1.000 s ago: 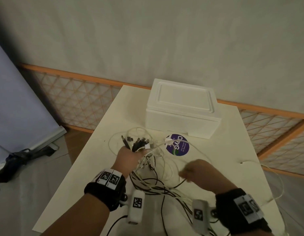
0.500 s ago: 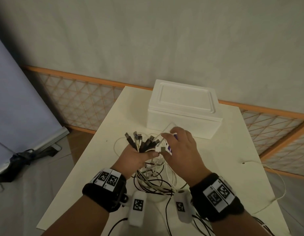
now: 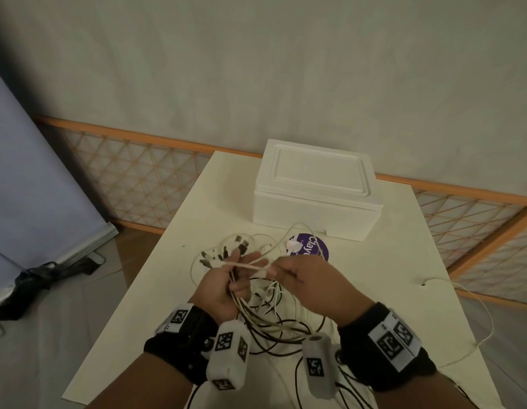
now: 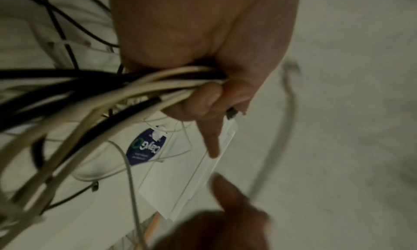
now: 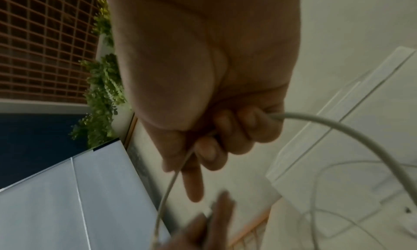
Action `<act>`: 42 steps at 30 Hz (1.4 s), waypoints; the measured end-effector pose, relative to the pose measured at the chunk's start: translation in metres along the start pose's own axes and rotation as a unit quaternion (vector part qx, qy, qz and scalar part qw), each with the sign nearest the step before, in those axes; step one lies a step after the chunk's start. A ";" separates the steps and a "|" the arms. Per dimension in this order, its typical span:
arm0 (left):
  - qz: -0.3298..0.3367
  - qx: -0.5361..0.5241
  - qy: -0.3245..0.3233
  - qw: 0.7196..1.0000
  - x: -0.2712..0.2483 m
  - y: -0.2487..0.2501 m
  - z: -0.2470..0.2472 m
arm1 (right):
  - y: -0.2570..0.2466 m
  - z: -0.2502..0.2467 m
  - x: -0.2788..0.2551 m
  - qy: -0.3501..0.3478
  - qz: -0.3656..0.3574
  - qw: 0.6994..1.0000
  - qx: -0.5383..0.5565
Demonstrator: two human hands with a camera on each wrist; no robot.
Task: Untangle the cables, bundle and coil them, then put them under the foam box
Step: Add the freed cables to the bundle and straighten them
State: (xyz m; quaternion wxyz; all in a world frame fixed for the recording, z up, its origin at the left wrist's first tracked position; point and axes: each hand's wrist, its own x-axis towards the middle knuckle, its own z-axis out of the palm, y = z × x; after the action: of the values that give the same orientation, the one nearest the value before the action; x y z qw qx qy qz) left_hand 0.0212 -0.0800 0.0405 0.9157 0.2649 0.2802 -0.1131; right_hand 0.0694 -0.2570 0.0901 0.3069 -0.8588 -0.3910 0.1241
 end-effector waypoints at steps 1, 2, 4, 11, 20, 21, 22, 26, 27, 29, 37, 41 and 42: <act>0.020 -0.024 -0.014 0.999 -0.001 0.002 0.004 | 0.004 0.006 -0.002 -0.007 0.012 0.999 -0.033; 0.042 -0.038 -0.017 0.998 -0.001 0.004 0.007 | 0.008 0.011 -0.004 -0.003 0.025 0.998 -0.057; 0.083 -0.050 -0.012 0.995 -0.002 0.003 0.011 | 0.012 0.020 -0.008 0.016 0.046 0.997 -0.067; 0.116 -0.057 -0.044 0.991 -0.008 -0.010 0.020 | 0.005 0.030 -0.014 0.089 0.077 0.992 -0.053; 0.153 0.036 0.045 0.987 -0.009 -0.005 0.005 | 0.006 0.012 -0.019 0.028 0.087 0.990 -0.110; 0.153 -0.019 0.051 0.987 -0.010 -0.001 -0.002 | 0.015 0.001 -0.021 0.045 0.107 0.987 -0.109; 0.152 -0.056 0.051 0.985 -0.013 0.003 -0.010 | 0.023 -0.011 -0.024 0.067 0.126 0.985 -0.101; 0.151 -0.062 0.065 0.984 -0.025 0.002 -0.033 | 0.043 -0.041 -0.034 0.168 0.112 0.972 -0.118; 0.153 -0.066 0.073 0.983 -0.026 0.001 -0.038 | 0.046 -0.044 -0.035 0.195 0.097 0.966 -0.139; 0.160 -0.079 0.092 0.980 -0.028 0.003 -0.048 | 0.051 -0.046 -0.038 0.263 0.063 0.944 -0.188; 0.152 -0.068 0.113 0.980 -0.034 0.006 -0.085 | 0.057 -0.038 -0.052 0.320 0.267 0.908 0.036; 0.131 -0.069 0.117 0.982 -0.036 0.002 -0.096 | 0.052 -0.045 -0.056 0.413 0.240 0.850 0.223; 0.128 -0.069 0.117 0.982 -0.037 0.000 -0.098 | 0.054 -0.047 -0.059 0.434 0.231 0.859 0.146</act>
State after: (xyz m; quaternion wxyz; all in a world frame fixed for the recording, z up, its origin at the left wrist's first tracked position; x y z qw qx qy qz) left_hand -0.0528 -0.0238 -0.0072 0.8996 0.2462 0.3563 0.0568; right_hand 0.0839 -0.3488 0.0918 0.5295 -0.8369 0.0142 -0.1379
